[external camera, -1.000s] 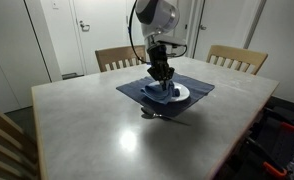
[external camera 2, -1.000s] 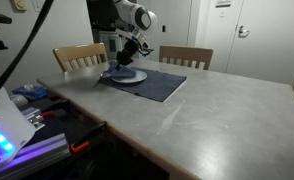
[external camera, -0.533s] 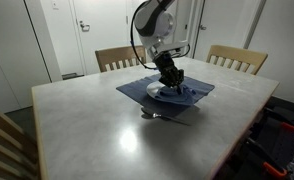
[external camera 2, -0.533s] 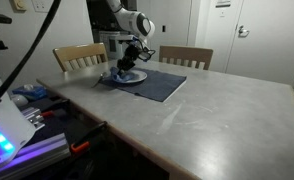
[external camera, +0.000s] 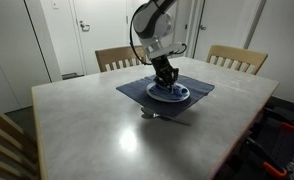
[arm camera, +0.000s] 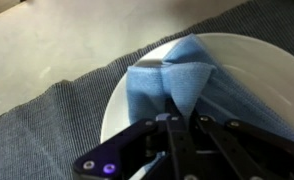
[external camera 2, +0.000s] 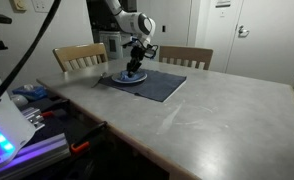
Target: Pick up the towel and clean the plate
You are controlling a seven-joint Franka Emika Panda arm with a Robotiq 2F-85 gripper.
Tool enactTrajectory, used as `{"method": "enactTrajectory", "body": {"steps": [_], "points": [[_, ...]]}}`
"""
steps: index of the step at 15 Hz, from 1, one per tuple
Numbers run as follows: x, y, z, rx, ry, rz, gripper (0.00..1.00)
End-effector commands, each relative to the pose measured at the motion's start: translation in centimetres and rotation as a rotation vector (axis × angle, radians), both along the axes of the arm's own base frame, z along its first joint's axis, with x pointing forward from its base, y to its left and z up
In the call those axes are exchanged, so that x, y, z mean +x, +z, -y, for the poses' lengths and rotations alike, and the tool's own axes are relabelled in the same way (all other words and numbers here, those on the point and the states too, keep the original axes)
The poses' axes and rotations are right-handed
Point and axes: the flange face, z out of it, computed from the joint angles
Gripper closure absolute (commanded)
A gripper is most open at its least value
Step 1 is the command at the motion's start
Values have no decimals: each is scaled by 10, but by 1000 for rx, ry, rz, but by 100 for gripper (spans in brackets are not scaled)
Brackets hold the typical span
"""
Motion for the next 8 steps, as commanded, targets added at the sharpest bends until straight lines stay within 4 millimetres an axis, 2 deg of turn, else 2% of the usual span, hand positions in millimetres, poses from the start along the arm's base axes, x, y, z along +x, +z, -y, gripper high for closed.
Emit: {"method": "enactTrajectory", "body": {"steps": [1, 5, 8], "points": [[18, 14, -13, 10, -39, 143, 98], [28, 41, -39, 47, 13, 227, 98], [37, 53, -65, 85, 37, 304, 98]]}}
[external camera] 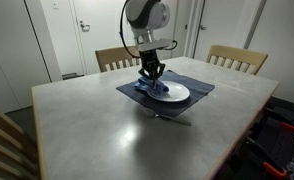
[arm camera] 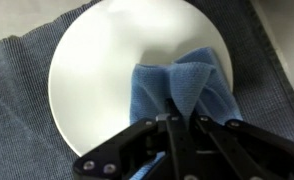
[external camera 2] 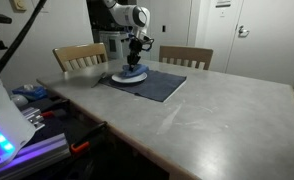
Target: Pick up the towel and clean the plate
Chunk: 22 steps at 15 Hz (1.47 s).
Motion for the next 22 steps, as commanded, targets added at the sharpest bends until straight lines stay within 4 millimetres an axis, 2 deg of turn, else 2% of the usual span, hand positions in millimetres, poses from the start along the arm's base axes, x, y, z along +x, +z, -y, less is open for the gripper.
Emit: {"method": "enactTrajectory", "body": {"steps": [1, 8, 10, 12, 16, 17, 18, 21, 22], "points": [[9, 19, -30, 51, 22, 91, 98], [27, 44, -92, 143, 76, 265, 98], [27, 42, -103, 144, 84, 270, 98], [26, 34, -107, 117, 84, 267, 98], [23, 21, -98, 111, 64, 234, 98], [23, 19, -96, 115, 62, 233, 67], [22, 19, -95, 118, 60, 232, 66], [21, 33, -95, 145, 77, 233, 45], [21, 44, -95, 149, 90, 240, 39]]}}
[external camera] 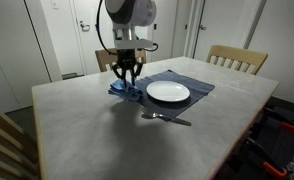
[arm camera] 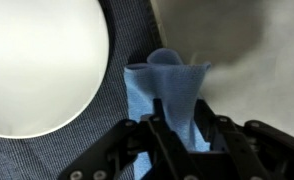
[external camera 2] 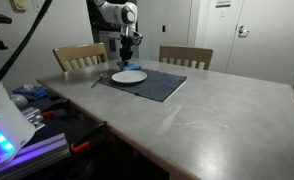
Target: Pick up the towel and clean the plate
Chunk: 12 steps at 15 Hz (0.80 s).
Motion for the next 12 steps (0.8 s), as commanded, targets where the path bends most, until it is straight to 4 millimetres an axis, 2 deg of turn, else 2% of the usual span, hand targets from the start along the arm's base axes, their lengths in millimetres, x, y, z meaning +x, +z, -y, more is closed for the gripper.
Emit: {"method": "enactTrajectory", "body": {"steps": [1, 5, 9, 12], "points": [[0, 30, 2, 38, 35, 14, 31], [0, 67, 3, 59, 100, 38, 4], [-1, 89, 2, 72, 148, 55, 0], [-2, 96, 1, 80, 171, 59, 0]]}}
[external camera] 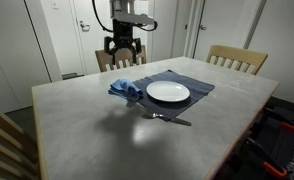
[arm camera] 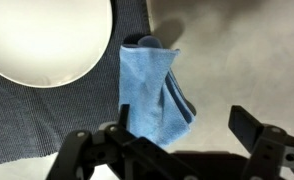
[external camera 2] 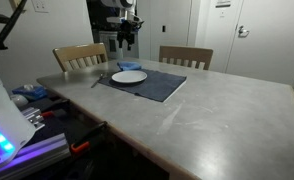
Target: Pick up the towel and clean the plate
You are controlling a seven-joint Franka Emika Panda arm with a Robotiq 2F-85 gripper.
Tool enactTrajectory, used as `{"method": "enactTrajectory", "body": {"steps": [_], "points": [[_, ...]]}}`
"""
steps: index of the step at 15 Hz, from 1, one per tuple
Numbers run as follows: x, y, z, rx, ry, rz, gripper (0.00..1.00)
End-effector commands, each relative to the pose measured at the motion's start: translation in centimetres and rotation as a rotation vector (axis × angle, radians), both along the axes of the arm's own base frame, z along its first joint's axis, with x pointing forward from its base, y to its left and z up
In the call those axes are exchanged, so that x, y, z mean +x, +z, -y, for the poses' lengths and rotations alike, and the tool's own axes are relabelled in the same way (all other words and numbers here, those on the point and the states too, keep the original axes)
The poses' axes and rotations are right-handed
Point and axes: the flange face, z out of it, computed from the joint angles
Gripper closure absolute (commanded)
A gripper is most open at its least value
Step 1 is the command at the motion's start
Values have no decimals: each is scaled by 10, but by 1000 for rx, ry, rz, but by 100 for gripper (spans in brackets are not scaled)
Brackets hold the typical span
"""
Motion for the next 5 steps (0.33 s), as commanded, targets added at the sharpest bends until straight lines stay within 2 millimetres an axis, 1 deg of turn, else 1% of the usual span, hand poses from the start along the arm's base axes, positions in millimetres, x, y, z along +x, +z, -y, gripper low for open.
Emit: {"method": "enactTrajectory", "body": {"steps": [1, 5], "points": [[-9, 9, 4, 25, 42, -24, 0], [-11, 7, 1, 37, 69, -36, 0]]}}
